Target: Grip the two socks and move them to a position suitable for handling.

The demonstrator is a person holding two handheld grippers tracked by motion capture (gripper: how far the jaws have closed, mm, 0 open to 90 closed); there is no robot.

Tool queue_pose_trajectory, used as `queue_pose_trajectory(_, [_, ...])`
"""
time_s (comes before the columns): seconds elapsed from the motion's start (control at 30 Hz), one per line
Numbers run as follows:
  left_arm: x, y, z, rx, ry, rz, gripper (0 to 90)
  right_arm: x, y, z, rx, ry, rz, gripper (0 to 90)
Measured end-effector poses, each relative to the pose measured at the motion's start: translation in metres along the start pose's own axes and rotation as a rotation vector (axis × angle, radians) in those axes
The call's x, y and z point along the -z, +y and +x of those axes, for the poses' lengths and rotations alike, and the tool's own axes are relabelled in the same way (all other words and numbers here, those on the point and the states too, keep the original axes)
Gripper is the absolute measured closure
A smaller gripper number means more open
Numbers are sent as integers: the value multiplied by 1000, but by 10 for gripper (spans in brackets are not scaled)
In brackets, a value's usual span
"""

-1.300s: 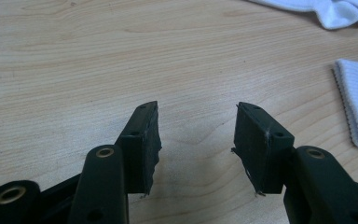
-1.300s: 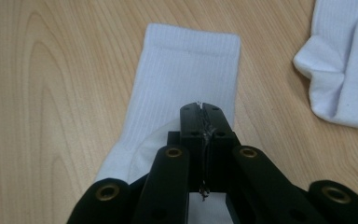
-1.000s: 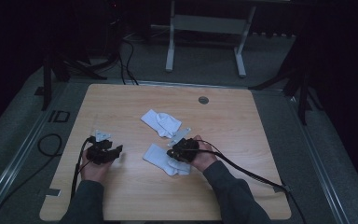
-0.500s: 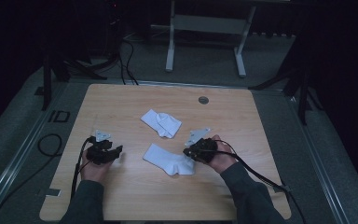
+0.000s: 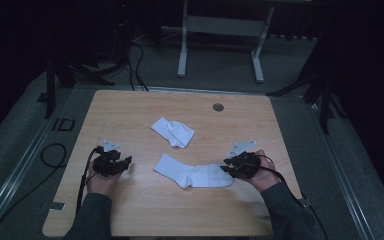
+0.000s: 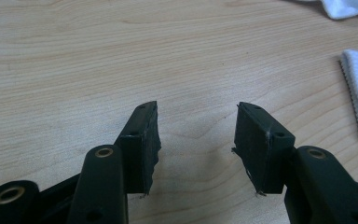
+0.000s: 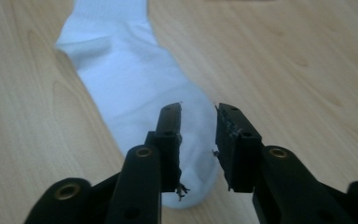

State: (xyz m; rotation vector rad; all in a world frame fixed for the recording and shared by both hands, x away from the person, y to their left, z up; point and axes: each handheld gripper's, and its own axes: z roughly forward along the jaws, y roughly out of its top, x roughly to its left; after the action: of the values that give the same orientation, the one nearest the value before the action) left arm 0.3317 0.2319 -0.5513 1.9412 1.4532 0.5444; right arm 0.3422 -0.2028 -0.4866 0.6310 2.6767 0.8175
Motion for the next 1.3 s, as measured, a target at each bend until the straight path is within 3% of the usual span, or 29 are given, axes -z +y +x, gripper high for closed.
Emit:
queue_pose_trajectory(0.2, [0, 0, 0, 0, 1, 1, 498, 2, 6, -7, -28, -23, -39, 687])
queue_pose_trajectory(0.53, [0, 0, 1, 1, 0, 3, 498, -16, 40, -5, 31, -32, -79, 709])
queue_pose_trajectory(0.7, [-1, 0, 1, 2, -1, 3, 498, -33, 58, -9, 27, -32, -107, 791])
queue_pose_trajectory(0.93, [-1, 0, 1, 2, -1, 4, 498, -50, 79, -9, 62, -35, -106, 885])
queue_pose_trajectory(1.3, [-1, 0, 1, -2, 4, 8, 500, -82, 107, -16, 57, -20, -92, 897])
